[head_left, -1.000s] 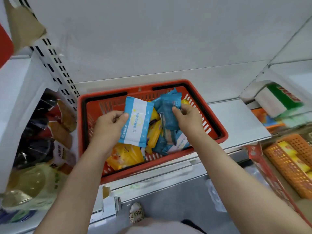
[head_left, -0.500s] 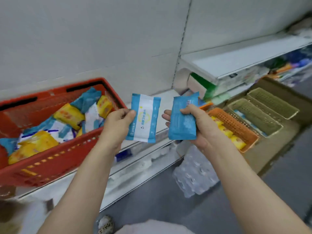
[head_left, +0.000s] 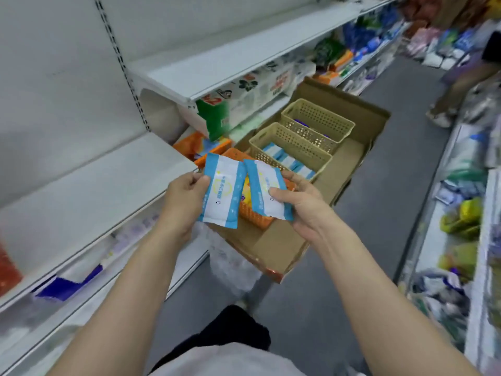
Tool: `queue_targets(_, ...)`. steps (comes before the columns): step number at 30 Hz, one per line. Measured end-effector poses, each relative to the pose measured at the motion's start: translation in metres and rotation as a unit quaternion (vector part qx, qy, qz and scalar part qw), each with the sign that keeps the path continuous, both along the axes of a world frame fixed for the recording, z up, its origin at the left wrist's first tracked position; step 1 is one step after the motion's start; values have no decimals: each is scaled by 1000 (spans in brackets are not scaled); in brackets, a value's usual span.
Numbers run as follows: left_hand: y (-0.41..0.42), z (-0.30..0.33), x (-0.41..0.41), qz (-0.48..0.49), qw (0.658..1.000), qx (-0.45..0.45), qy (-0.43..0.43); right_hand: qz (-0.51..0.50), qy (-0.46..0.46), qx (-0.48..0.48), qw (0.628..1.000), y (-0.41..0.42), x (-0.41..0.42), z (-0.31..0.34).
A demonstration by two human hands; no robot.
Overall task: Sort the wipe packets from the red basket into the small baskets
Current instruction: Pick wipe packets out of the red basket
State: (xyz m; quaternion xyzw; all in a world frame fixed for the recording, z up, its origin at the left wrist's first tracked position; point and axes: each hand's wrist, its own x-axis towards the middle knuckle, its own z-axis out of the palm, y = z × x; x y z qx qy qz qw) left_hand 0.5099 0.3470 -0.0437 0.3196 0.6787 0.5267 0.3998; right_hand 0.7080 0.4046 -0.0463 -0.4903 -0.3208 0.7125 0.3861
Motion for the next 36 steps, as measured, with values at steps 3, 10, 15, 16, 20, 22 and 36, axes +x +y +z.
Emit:
queue_targets(3,56,-19,18,-9,1000,-13,4,-18,-40,9,999,46,26,-12)
queue_targets(10,172,-30,61,-30,998,-50,34,-13,-121,-26,992,159,81,-20)
queue_targets(15,220,-37,64,9,996,-87,30,26,-123,-22,992,229,87,-36)
queue_targets(16,227,-38,63,25,995,-90,30,42,-121,-22,992,243,88,-42)
queue_targets(20,252,-64,60,113,986,-116,34,116,-182,-9,976,323,80,-75)
queue_targets(22,261,-72,61,159,979,-123,32,124,-209,-17,970,357,79,-93)
queue_targets(36,305,-109,132,301,926,-226,-32,333,-357,73,870,460,11,-189)
